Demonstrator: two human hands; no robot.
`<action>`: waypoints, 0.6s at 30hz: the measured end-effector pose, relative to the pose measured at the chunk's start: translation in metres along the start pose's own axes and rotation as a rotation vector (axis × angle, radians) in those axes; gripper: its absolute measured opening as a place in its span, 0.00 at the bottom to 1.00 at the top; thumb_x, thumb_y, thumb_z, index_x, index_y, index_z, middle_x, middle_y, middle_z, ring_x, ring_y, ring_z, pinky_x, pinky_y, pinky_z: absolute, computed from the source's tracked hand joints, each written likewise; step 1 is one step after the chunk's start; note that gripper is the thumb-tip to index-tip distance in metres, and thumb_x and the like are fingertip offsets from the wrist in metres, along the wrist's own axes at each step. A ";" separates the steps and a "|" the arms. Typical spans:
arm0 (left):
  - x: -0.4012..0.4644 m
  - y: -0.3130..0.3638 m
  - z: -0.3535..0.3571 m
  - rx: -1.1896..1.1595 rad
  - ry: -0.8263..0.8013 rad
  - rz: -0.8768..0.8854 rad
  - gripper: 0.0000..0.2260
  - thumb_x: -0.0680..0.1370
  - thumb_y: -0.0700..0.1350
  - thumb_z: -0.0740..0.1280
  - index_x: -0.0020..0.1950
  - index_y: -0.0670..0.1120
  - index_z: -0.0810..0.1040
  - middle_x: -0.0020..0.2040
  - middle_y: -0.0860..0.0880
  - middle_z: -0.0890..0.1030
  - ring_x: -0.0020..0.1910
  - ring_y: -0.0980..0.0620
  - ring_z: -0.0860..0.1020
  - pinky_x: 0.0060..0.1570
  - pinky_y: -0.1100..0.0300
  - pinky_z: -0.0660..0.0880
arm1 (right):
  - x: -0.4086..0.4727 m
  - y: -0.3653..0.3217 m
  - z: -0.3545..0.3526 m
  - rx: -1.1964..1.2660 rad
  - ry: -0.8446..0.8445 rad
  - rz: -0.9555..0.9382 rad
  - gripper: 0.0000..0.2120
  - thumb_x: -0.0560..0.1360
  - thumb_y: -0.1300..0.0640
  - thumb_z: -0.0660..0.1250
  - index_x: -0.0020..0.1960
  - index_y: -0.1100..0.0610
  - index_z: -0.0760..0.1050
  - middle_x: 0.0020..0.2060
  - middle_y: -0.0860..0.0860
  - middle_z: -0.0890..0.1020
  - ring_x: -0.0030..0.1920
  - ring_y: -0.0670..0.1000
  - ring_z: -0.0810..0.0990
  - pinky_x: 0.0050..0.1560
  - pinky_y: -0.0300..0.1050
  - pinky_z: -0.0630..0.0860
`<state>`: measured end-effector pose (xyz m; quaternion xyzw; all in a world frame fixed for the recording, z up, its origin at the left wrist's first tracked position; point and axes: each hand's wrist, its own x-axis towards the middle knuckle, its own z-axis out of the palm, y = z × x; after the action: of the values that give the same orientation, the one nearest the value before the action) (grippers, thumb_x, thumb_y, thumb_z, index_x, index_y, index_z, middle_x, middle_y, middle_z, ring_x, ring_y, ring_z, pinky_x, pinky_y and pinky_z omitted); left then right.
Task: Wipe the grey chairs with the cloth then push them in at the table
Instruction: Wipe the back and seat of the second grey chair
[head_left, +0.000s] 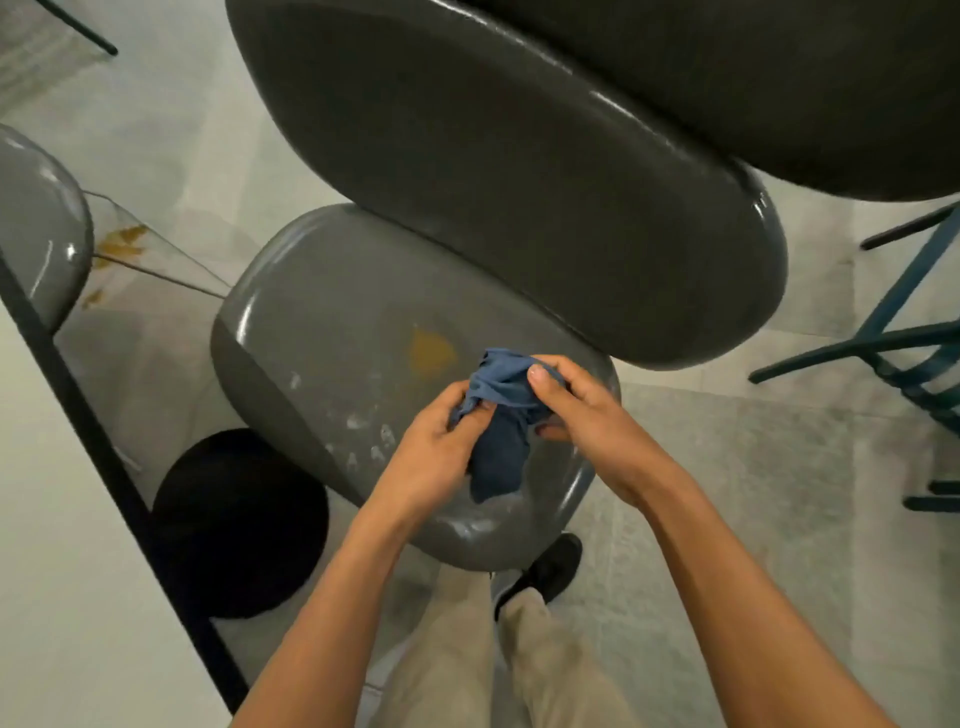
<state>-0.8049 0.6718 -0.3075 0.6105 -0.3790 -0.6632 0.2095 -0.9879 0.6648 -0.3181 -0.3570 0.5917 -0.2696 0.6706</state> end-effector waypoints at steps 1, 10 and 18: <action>0.001 -0.005 -0.003 -0.038 0.020 -0.008 0.09 0.86 0.52 0.62 0.62 0.59 0.80 0.58 0.53 0.85 0.58 0.52 0.83 0.61 0.41 0.80 | 0.001 0.002 0.007 0.073 -0.012 0.010 0.15 0.78 0.42 0.64 0.63 0.44 0.76 0.58 0.45 0.83 0.60 0.47 0.82 0.60 0.51 0.80; 0.000 -0.054 -0.035 0.254 0.325 0.037 0.09 0.84 0.56 0.62 0.62 0.60 0.78 0.54 0.57 0.84 0.56 0.54 0.81 0.58 0.48 0.78 | 0.017 0.030 0.043 -0.037 0.053 0.110 0.13 0.76 0.64 0.73 0.59 0.56 0.79 0.53 0.54 0.85 0.49 0.46 0.84 0.41 0.36 0.78; -0.001 -0.085 -0.012 0.073 0.531 -0.049 0.06 0.82 0.54 0.67 0.50 0.55 0.72 0.42 0.52 0.81 0.43 0.53 0.80 0.47 0.48 0.78 | 0.047 0.042 0.039 -0.343 -0.074 0.141 0.10 0.79 0.63 0.68 0.59 0.54 0.78 0.53 0.52 0.84 0.55 0.49 0.82 0.60 0.50 0.79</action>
<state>-0.7778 0.7227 -0.3713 0.7793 -0.3195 -0.4705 0.2630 -0.9451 0.6594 -0.3783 -0.4333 0.6275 -0.1038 0.6385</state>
